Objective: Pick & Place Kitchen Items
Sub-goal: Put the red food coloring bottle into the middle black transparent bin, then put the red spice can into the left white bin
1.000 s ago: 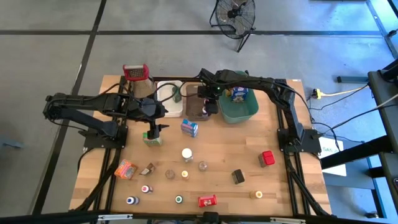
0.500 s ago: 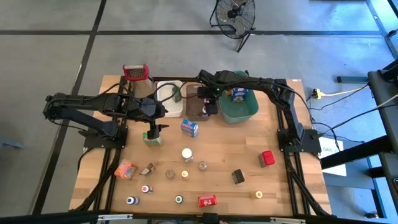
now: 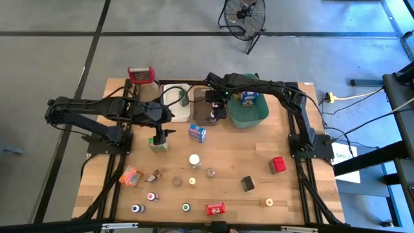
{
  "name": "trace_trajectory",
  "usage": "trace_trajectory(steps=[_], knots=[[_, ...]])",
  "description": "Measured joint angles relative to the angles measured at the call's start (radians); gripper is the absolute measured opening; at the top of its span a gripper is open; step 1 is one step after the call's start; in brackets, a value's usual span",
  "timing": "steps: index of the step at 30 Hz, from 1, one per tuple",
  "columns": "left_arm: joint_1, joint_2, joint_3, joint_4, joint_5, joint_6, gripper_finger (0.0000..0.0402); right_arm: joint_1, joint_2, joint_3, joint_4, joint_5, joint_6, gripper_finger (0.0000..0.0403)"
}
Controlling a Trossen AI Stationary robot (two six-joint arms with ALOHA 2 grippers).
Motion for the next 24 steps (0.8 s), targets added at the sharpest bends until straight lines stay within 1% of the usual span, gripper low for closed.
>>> trace_trajectory(steps=[10, 17, 24], knots=[[0.0, 0.0, 0.0, 0.0, 0.0, 0.0, 0.0299, 0.0, -0.002, 0.0, -0.012, 0.003, 0.0, 0.0257], [0.0, 0.0, 0.0, 0.0, 0.0, 0.0, 0.0299, 0.0, -0.034, 0.001, -0.025, 0.004, 0.005, 0.0257], [0.0, 0.0, 0.0, 0.0, 0.0, 0.0, 0.0299, 0.0, -0.064, 0.052, -0.077, 0.003, 0.007, 0.0257]])
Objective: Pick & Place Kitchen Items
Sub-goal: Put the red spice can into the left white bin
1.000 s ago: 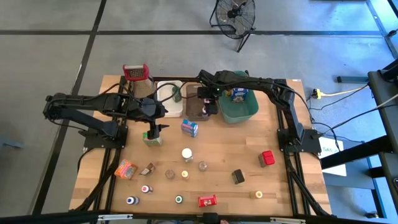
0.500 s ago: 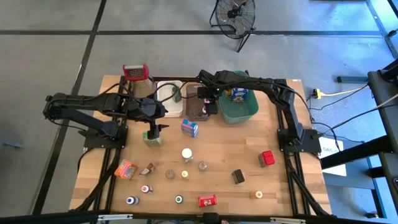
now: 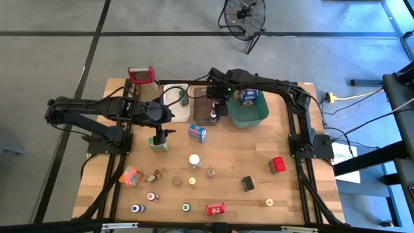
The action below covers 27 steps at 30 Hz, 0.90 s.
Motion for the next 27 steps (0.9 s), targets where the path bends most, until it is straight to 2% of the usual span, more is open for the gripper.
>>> trace_trajectory(steps=[3, 15, 22, 27], knots=[[0.0, 0.0, 0.0, 0.0, 0.0, 0.0, 0.0299, 0.004, -0.007, 0.041, -0.018, 0.001, 0.0, 0.0257], [0.0, 0.0, 0.0, 0.001, -0.003, 0.0, 0.0299, 0.036, -0.01, 0.283, -0.282, 0.037, 0.024, 0.0257], [0.0, 0.0, 0.0, -0.001, -0.003, -0.017, 0.0299, 0.098, -0.01, 0.38, -0.438, 0.037, 0.069, 0.0257], [0.0, 0.0, 0.0, -0.005, -0.003, -0.026, 0.0299, 0.173, -0.011, 0.431, -0.609, 0.036, 0.148, 0.0257]])
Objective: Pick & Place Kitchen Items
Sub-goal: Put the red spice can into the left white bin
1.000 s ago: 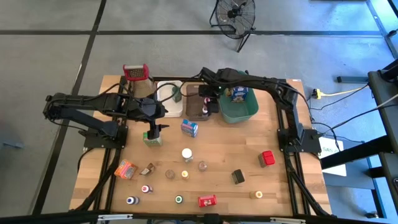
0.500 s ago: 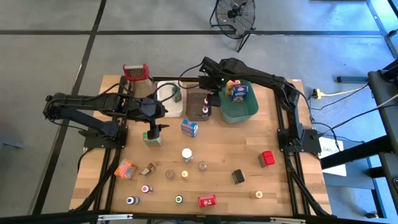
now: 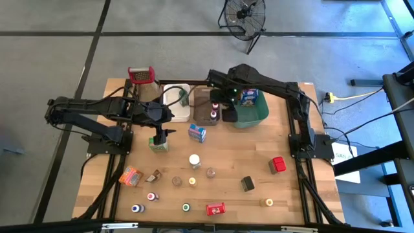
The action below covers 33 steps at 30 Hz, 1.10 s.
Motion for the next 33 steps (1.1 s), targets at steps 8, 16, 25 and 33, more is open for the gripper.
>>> trace_trajectory(steps=[8, 16, 25, 33], knots=[[0.0, 0.0, 0.0, 0.0, 0.0, -0.003, 0.0299, 0.186, -0.044, 0.001, 0.005, -0.102, 0.082, 0.0257], [-0.031, 0.0, 0.0, 0.0, -0.001, -0.011, 0.0299, 0.398, -0.07, -0.006, 0.005, -0.097, 0.212, 0.0257], [-0.102, 0.0, 0.0, 0.0, -0.039, -0.012, 0.0299, 0.512, -0.169, -0.103, 0.006, 0.015, 0.559, 0.0257], [-0.151, 0.0, 0.0, 0.0, -0.053, -0.018, 0.0299, 0.526, -0.507, -0.501, 0.005, 0.139, 1.046, 0.0257]])
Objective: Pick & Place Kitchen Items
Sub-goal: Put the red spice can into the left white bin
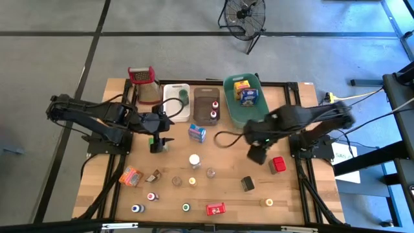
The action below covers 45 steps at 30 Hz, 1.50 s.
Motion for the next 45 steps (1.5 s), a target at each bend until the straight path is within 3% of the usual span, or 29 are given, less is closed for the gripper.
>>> trace_trajectory(steps=[7, 16, 32, 38, 45], knots=[[-0.005, 0.0, 0.0, 0.001, -0.021, 0.008, 0.0299, 0.018, -0.234, -0.371, 0.056, -0.015, 0.412, 0.0257], [-0.005, 0.0, 0.0, 0.002, -0.088, 0.003, 0.0299, 0.034, -0.276, -0.643, 0.21, -0.164, 0.43, 0.0257], [-0.005, 0.0, 0.0, 0.002, -0.088, 0.016, 0.0299, 0.034, -0.276, -0.689, 0.325, -0.152, 0.367, 0.027], [-0.005, 0.0, -0.008, 0.012, -0.088, 0.046, 0.0299, 0.063, -0.276, -0.689, 0.315, -0.149, 0.438, 0.0288], [-0.005, 0.0, -0.118, 0.109, -0.086, 0.152, 0.0299, 0.173, -0.276, -0.689, 0.269, -0.184, 0.65, 0.0295]])
